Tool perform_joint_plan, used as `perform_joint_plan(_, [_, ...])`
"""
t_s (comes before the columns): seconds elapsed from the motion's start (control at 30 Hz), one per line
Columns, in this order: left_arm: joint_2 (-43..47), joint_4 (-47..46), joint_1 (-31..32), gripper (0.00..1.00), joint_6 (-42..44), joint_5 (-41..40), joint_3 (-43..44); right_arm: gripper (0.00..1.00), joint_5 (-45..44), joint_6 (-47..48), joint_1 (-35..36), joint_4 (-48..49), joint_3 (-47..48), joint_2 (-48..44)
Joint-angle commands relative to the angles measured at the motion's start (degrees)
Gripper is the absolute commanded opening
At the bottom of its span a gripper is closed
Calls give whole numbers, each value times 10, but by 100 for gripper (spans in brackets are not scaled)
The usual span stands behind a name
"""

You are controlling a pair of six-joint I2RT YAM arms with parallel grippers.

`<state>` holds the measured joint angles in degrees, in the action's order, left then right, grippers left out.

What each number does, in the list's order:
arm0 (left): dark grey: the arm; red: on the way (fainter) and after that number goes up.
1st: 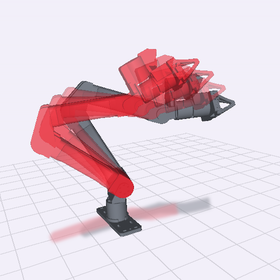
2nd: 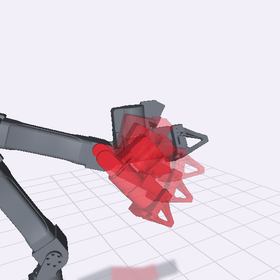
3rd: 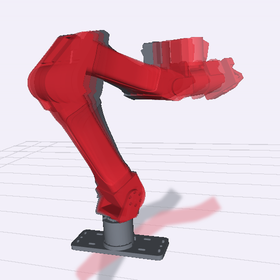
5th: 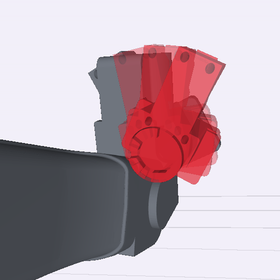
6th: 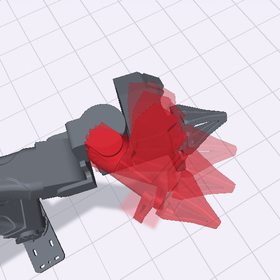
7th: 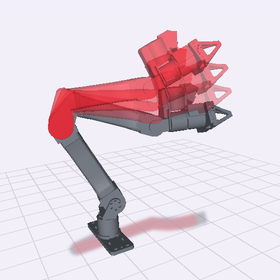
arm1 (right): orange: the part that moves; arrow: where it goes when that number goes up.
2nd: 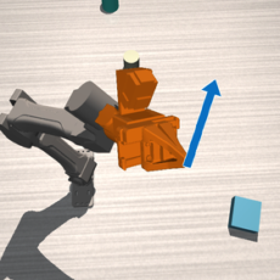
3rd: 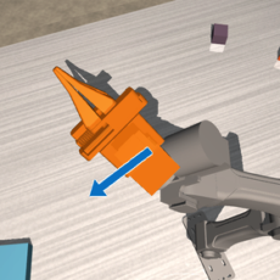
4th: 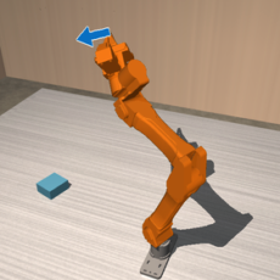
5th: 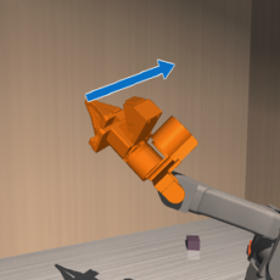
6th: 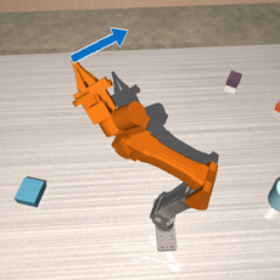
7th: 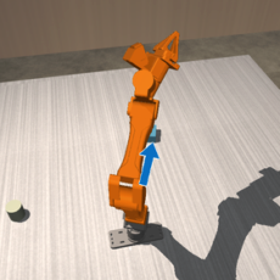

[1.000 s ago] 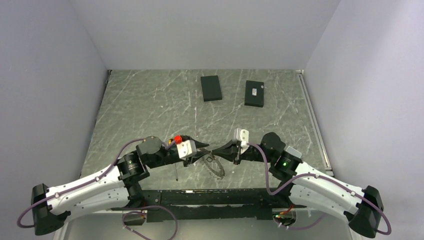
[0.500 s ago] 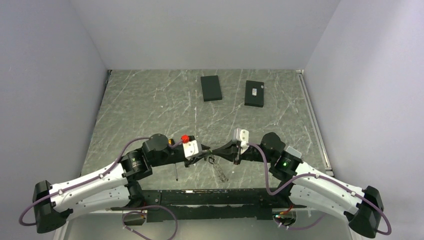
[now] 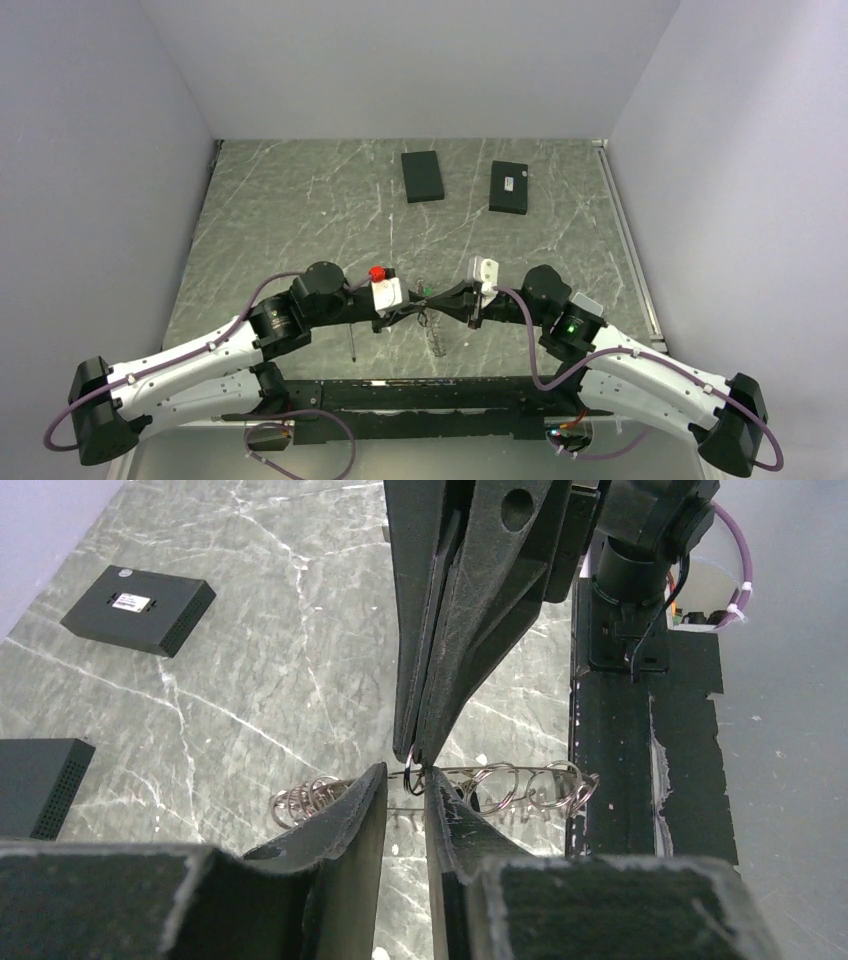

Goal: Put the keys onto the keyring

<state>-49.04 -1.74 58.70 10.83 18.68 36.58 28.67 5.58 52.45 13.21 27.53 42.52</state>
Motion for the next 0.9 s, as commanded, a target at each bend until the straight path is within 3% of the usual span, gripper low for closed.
perform_joint_plan(0.0, [-6, -51, -6, 25, -3, 32, 14, 0, 19, 4, 9, 59, 18, -12])
perform_joint_plan(0.1, [-9, -62, -8, 20, -4, 44, 10, 0, 22, 3, 10, 60, 17, -12])
perform_joint_plan(0.23, [-9, -86, -13, 0, -7, 66, 0, 0, 24, 0, 11, 66, 15, -13])
perform_joint_plan(0.87, [11, -63, -20, 0, -39, 29, -16, 0, -2, -16, 13, 56, 22, 6])
